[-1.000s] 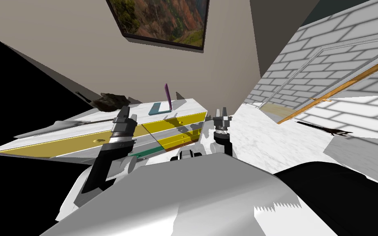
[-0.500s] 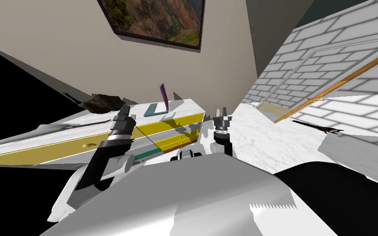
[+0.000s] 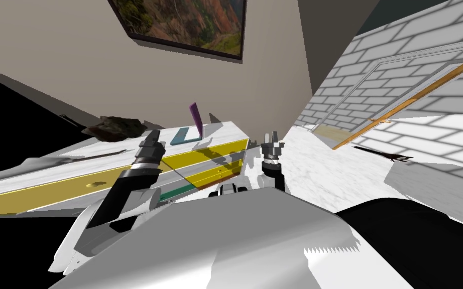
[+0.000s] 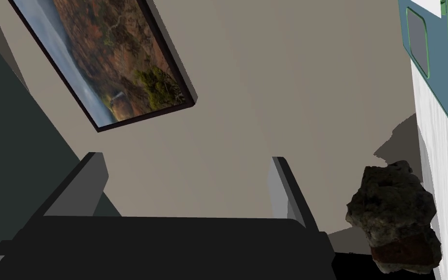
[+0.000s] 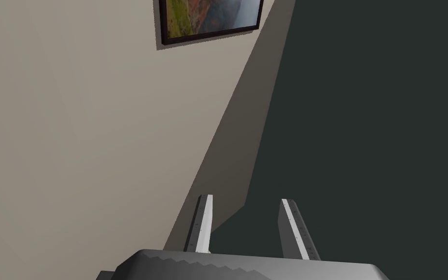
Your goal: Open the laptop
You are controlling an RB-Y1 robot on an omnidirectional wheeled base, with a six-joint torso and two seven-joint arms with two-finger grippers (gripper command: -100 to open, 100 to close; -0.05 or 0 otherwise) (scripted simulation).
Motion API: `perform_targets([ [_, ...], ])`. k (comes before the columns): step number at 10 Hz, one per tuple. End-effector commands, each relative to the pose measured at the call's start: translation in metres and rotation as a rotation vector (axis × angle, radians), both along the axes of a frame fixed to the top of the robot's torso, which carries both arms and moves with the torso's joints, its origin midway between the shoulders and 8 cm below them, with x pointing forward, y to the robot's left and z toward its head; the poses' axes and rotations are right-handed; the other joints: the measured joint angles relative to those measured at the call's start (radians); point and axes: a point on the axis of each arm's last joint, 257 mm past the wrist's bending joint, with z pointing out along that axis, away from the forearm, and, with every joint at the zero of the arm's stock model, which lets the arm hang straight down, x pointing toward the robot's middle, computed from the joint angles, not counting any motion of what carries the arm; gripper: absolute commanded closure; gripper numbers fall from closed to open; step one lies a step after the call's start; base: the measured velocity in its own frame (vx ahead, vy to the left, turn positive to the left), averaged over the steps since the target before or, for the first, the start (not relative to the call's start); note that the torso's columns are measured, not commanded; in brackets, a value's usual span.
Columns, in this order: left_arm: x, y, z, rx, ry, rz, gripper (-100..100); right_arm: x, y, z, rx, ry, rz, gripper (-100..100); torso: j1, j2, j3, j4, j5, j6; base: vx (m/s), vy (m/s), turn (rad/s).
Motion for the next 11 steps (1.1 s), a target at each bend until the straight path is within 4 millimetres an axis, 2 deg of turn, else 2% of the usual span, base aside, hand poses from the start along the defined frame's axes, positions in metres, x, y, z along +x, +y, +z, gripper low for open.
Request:
perform_targets([
  [1, 0.006, 0.009, -0.006, 0.007, 0.048, 0.025, -100, 0.0, 0.0, 0.0, 0.0, 0.0, 0.0, 0, 0.001, 0.0, 0.0, 0.0, 0.0, 0.0, 0.041, -0.047, -0.046],
  [11, 0.022, 0.046, -0.026, 0.043, 0.214, 0.119, -100, 0.0, 0.0, 0.0, 0.0, 0.0, 0.0, 0, 0.0, -0.001, 0.0, 0.0, 0.0, 0.0, 0.045, -0.047, -0.042],
])
